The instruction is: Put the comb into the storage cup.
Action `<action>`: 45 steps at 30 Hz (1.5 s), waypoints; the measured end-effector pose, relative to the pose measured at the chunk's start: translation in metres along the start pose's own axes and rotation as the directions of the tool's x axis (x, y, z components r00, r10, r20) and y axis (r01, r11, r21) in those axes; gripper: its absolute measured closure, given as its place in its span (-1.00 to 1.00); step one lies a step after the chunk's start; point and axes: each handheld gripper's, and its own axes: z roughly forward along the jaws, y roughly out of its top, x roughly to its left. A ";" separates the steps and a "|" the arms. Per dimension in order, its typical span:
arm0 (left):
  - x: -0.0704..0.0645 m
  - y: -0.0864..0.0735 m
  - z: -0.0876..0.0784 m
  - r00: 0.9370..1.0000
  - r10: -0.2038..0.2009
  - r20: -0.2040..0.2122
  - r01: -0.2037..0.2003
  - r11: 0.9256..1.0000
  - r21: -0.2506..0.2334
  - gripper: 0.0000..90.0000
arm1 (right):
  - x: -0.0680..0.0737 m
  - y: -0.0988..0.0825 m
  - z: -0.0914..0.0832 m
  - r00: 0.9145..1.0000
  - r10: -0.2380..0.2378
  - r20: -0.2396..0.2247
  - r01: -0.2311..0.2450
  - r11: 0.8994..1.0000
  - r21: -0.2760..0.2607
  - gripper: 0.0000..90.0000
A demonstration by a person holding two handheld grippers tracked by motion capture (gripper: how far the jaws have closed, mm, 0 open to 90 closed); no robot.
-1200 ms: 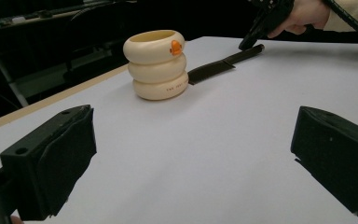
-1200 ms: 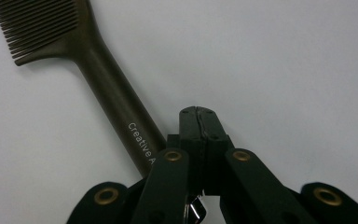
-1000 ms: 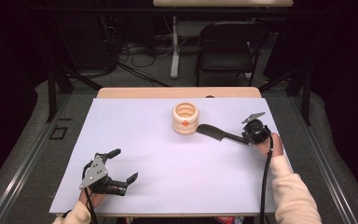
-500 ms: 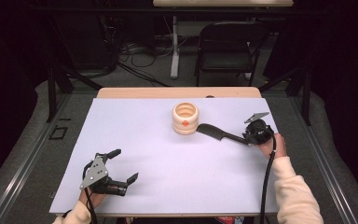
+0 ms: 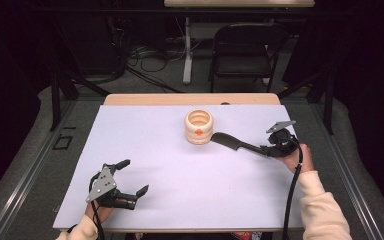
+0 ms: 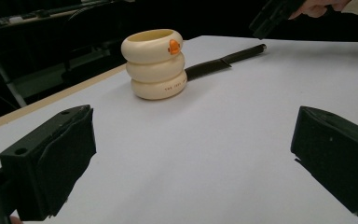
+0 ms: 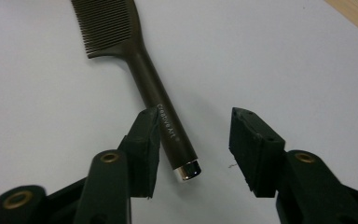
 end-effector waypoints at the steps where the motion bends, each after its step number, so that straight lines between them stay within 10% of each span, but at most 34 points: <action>1: 0.000 0.000 0.000 1.000 0.000 0.000 0.000 1.000 0.001 -1.00 | 0.003 0.000 -0.003 1.000 -0.007 -0.012 0.007 1.000 0.000 0.11; 22: -0.001 0.000 0.001 1.000 0.008 0.003 -0.008 1.000 0.002 -1.00 | 0.032 0.003 -0.011 0.987 -0.107 -0.120 0.107 0.994 -0.007 -0.52; 45: 0.000 0.000 0.002 1.000 0.002 0.001 -0.002 1.000 0.005 -1.00 | 0.045 0.019 -0.013 0.977 -0.179 -0.114 0.173 0.983 -0.067 -0.77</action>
